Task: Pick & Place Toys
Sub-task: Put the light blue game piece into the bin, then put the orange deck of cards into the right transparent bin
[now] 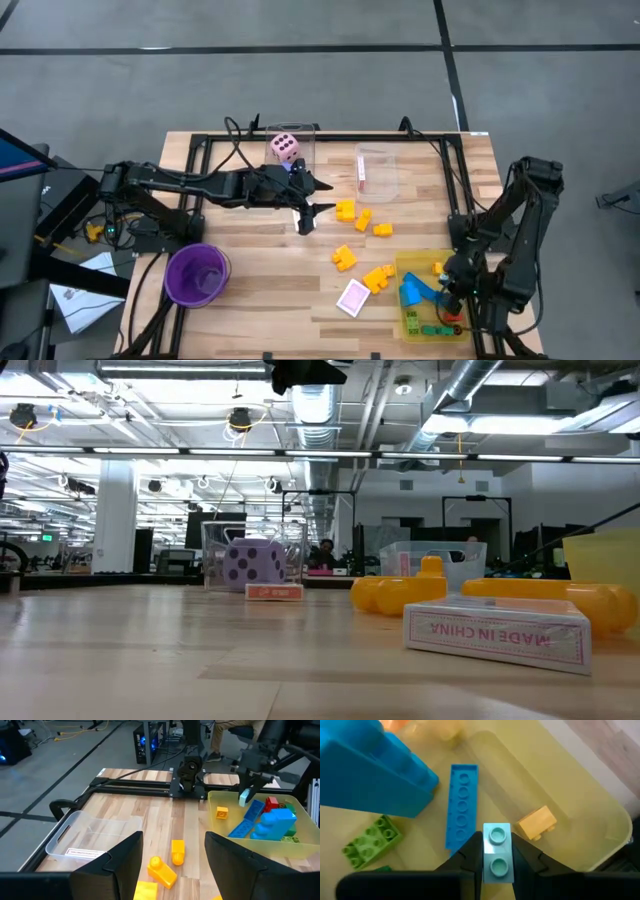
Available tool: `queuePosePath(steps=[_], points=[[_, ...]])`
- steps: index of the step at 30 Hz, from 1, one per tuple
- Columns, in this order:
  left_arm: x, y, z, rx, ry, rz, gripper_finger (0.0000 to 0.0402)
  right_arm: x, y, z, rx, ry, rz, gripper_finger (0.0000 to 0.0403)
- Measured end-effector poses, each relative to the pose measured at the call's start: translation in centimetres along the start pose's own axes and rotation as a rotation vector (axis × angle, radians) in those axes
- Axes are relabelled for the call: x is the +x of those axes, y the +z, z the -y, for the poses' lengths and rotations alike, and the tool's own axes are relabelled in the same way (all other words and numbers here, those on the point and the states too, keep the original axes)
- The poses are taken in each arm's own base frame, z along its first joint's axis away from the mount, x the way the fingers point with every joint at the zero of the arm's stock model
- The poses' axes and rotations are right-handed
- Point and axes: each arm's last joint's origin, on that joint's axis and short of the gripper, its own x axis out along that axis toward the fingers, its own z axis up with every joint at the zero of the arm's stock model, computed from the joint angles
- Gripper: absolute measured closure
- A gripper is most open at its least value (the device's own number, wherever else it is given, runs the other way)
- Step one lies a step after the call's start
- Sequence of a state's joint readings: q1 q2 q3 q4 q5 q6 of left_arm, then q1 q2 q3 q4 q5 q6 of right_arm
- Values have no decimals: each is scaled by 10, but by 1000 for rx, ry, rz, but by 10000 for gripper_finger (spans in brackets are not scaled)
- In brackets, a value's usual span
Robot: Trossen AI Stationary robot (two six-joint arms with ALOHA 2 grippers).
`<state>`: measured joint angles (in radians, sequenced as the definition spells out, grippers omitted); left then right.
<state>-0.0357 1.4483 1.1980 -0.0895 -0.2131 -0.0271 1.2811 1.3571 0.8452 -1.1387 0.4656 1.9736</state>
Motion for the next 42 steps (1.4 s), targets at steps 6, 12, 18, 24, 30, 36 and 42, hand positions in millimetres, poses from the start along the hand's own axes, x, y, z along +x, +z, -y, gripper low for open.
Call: queuePosePath(steps=[6,12,18,24,30,36,42], points=[[0,0,0,-8,0,0,192,9,-13,-3,-56,-50,23,343],[0,0,0,-8,0,0,192,15,-23,-8,-75,-51,23,343],[0,0,0,-8,0,0,192,18,-25,-11,-76,-44,19,342],[0,0,0,-8,0,0,192,18,-23,-7,-105,-76,38,311],[0,0,0,-8,0,0,192,17,-21,-4,-118,-107,54,273],[0,0,0,-8,0,0,192,16,-20,-3,-116,-108,56,238],[0,0,-1,-10,5,0,192,2,-7,6,-102,-68,72,219]])
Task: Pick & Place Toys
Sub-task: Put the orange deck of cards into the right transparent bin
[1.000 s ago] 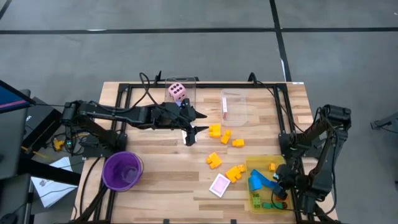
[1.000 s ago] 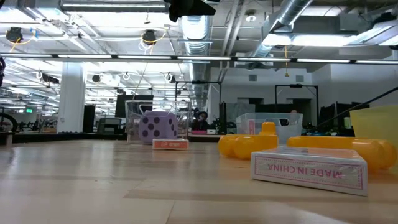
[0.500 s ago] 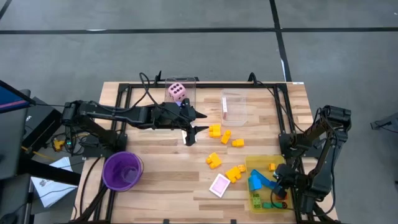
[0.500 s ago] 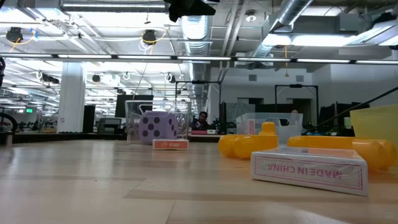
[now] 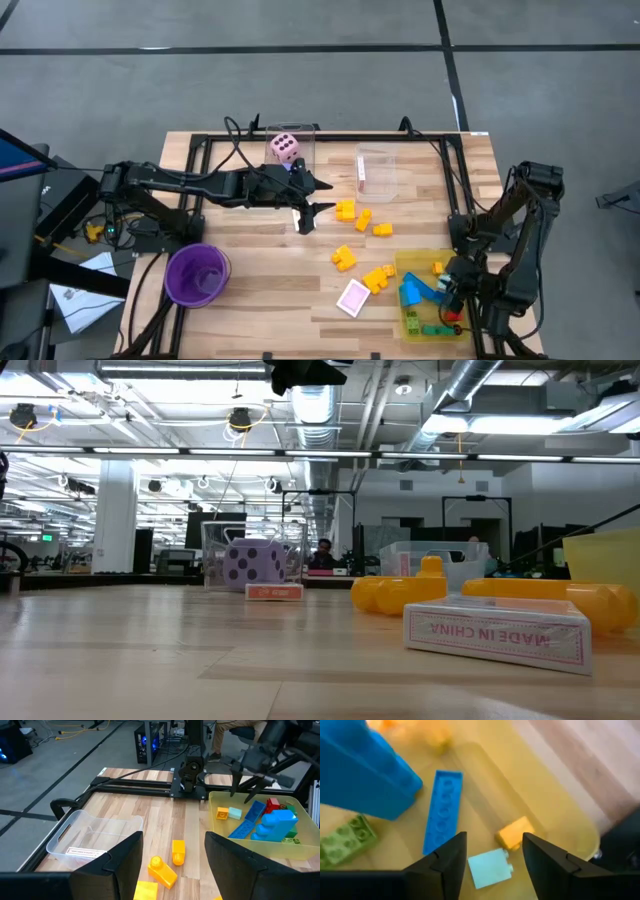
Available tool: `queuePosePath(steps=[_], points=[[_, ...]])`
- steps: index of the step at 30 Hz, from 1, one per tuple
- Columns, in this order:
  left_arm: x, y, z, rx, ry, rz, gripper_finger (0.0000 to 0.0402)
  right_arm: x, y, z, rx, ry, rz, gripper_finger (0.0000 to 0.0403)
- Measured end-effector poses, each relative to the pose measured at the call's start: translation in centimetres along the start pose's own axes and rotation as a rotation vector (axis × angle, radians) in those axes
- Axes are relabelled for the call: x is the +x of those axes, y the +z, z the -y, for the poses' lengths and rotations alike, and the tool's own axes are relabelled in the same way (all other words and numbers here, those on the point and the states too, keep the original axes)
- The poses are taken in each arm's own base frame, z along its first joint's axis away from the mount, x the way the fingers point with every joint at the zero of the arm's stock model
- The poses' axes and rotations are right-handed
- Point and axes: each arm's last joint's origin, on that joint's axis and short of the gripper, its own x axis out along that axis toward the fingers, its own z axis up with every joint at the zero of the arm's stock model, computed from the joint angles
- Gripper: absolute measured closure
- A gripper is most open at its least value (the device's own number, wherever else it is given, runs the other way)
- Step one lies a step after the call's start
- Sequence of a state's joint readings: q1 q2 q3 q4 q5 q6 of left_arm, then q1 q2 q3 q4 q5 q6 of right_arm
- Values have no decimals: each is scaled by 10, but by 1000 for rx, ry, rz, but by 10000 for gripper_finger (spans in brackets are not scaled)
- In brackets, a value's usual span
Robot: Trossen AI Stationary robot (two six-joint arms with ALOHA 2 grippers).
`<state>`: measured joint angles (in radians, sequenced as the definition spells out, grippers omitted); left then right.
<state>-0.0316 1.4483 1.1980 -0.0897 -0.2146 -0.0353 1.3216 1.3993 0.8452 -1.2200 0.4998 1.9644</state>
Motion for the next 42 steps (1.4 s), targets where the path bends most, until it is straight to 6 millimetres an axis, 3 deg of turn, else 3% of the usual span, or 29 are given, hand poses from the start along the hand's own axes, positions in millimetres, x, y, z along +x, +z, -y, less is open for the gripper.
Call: queuePosePath(steps=[9,21,35,42], points=[[0,0,0,0,4,0,192,-19,39,28,83,94,147,222],[0,0,0,-26,3,0,192,-38,85,66,319,302,408,222],[0,0,0,-41,2,0,192,-44,104,83,420,373,504,223],[0,-5,0,-315,9,-52,192,-50,115,80,462,431,567,223]])
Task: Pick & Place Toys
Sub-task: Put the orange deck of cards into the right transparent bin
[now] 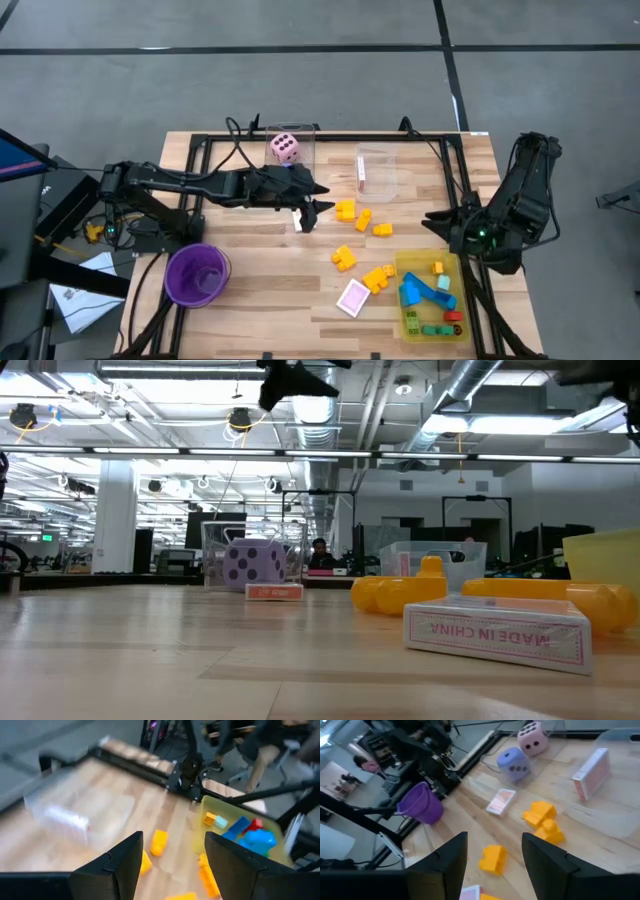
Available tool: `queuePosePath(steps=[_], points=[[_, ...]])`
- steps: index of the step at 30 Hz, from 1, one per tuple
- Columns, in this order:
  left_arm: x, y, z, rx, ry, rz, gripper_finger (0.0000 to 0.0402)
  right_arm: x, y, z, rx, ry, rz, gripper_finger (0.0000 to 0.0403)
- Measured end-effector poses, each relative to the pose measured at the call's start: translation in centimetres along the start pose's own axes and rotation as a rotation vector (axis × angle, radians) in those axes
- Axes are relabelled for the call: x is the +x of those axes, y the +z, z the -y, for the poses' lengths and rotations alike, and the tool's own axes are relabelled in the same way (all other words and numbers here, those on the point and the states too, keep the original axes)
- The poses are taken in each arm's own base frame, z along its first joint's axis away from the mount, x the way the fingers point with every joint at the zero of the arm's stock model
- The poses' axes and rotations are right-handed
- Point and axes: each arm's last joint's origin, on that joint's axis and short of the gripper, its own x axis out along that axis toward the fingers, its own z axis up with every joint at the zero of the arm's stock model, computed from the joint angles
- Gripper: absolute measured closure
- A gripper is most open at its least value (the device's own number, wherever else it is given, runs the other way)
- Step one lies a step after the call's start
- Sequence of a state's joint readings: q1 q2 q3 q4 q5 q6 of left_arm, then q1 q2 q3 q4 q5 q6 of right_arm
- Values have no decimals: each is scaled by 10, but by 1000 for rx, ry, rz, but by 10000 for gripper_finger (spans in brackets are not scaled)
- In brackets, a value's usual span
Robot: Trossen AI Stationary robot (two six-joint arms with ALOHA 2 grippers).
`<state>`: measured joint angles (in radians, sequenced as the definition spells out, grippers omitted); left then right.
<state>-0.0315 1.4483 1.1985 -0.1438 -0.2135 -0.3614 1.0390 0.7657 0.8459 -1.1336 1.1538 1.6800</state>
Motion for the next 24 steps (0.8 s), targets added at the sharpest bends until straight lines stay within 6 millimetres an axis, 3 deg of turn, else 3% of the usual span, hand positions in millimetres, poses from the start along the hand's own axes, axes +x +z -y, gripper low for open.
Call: queuePosePath(steps=[4,10,14,17,24], points=[[-1,-7,3,-190,-3,-64,169,1,4,-6,-19,31,13,223],[-6,-16,19,-239,-32,-103,80,1,11,-9,-61,59,29,223],[-9,-33,14,-471,182,-178,32,-1,14,-8,-78,70,31,223],[-6,-49,8,-624,314,-265,21,-1,15,-7,-93,73,32,223],[25,-78,7,-760,439,-309,17,-3,18,-5,-120,80,34,223]])
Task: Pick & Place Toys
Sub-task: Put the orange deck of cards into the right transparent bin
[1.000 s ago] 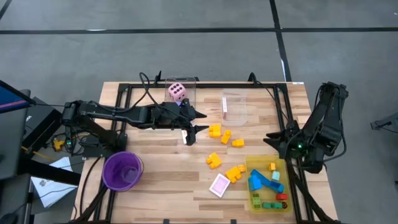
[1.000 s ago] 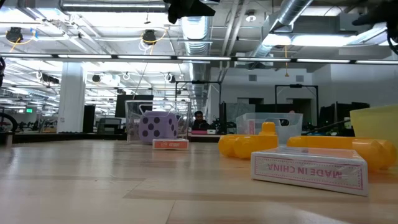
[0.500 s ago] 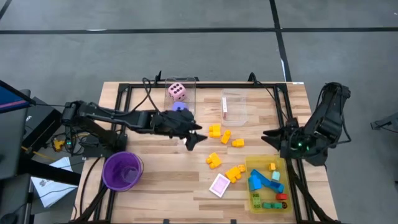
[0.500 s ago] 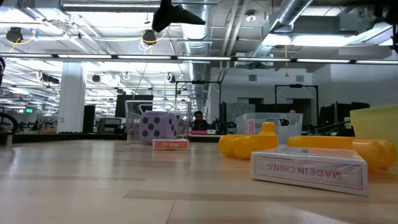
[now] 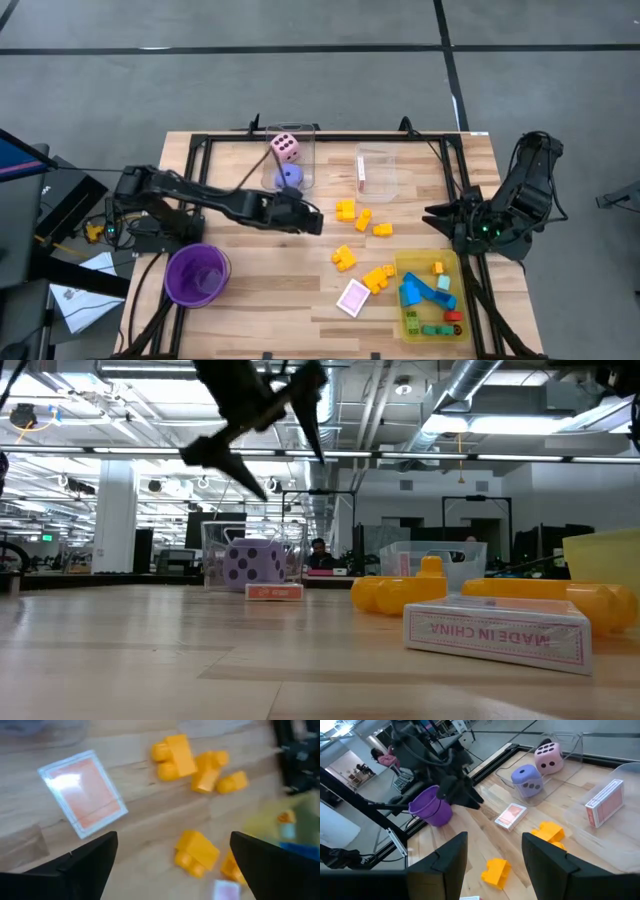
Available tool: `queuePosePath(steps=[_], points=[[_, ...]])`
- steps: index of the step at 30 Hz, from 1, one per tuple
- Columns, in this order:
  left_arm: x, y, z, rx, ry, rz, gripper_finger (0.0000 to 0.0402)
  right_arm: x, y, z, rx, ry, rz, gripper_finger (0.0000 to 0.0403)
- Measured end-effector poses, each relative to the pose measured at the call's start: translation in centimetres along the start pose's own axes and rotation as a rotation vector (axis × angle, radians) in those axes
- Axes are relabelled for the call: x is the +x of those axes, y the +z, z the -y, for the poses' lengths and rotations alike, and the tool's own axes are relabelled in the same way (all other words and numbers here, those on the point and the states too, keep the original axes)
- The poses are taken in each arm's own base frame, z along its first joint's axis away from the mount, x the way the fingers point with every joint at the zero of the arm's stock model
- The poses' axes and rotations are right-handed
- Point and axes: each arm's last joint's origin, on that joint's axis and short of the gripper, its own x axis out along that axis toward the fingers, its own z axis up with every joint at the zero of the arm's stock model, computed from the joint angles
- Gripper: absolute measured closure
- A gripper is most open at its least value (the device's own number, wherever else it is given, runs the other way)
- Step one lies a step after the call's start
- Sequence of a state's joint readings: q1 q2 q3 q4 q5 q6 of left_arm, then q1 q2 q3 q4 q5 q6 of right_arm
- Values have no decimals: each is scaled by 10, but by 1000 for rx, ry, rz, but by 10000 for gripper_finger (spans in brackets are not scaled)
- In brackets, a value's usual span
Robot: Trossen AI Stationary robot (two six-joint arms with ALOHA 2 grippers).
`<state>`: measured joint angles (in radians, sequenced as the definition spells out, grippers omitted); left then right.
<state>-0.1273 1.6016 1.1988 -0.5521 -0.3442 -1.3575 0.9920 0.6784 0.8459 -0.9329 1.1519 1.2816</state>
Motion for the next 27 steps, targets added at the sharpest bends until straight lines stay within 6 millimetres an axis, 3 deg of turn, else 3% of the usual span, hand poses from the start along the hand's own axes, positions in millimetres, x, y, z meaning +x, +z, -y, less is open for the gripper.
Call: queuePosePath(steps=[8,18,27], points=[[38,-11,-10,-82,137,-30,3,0,0,0,-8,0,0,223],[66,8,-32,-121,308,-57,2,0,0,2,-48,-2,-4,223],[96,7,-42,-200,350,-122,2,-4,6,7,-61,18,-12,223]])
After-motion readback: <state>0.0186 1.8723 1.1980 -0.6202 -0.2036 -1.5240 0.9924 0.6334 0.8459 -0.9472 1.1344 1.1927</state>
